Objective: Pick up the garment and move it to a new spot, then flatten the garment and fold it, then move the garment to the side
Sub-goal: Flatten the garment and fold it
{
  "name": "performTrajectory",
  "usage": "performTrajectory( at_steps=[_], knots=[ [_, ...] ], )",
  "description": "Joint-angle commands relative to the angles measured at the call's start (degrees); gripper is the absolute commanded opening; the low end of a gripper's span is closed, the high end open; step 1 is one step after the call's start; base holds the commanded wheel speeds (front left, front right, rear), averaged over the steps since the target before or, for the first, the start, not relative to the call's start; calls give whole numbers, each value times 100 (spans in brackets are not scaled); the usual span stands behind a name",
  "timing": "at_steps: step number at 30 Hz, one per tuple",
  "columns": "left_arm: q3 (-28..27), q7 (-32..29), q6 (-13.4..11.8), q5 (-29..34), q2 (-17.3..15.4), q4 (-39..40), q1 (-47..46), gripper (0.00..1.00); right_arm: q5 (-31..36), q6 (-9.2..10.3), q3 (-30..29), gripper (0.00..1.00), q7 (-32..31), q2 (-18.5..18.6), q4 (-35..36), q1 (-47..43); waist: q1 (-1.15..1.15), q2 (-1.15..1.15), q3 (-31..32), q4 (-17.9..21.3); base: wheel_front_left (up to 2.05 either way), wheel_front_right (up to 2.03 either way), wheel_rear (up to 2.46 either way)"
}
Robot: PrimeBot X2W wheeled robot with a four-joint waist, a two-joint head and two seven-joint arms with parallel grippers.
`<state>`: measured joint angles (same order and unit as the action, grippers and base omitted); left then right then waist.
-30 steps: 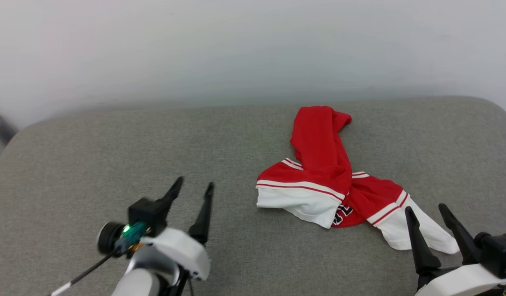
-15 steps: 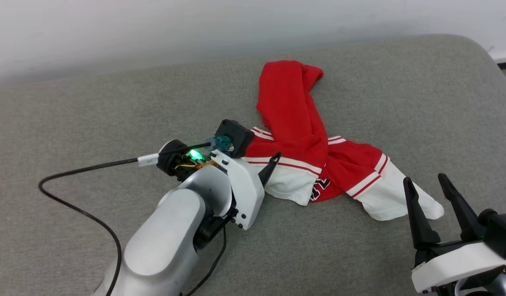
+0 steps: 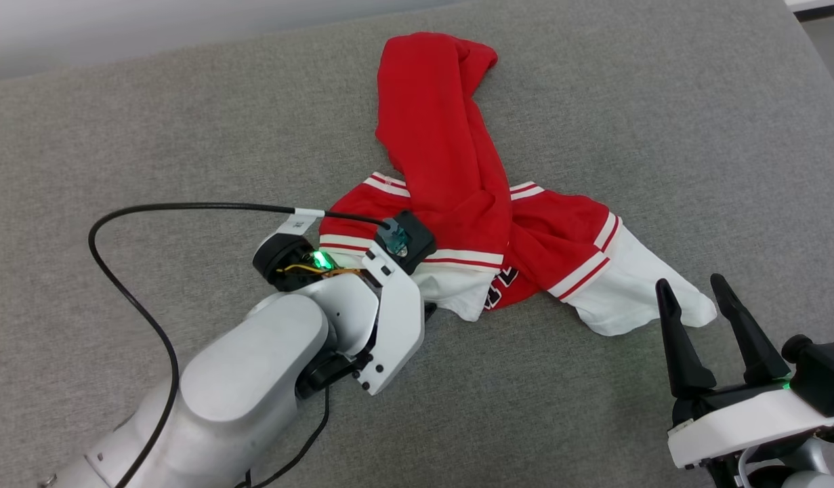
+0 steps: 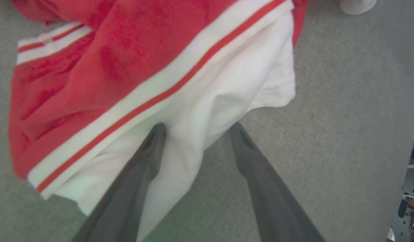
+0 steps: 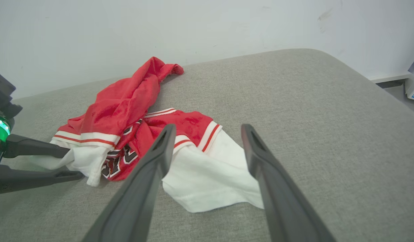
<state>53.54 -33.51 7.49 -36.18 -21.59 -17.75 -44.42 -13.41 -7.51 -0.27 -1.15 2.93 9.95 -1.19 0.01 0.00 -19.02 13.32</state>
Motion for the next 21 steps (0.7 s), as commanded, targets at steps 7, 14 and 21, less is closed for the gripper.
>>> performTrajectory(
  at_steps=[7,14,21],
  knots=[
    [274,366,-4,-174,-82,112,-365,0,-83,4,-55,100,125,-9,-203,118,-1,0,16,-57,0,0,0],
    [-67,1226,-200,-270,-25,347,-172,0,0,4,-199,100,-20,-8,-245,12,-1,0,519,-458,0,0,0],
    [-766,1962,-907,-796,-218,986,741,0,70,4,-320,100,-291,-9,-96,-159,-1,0,907,-1025,0,0,0]
  ],
)
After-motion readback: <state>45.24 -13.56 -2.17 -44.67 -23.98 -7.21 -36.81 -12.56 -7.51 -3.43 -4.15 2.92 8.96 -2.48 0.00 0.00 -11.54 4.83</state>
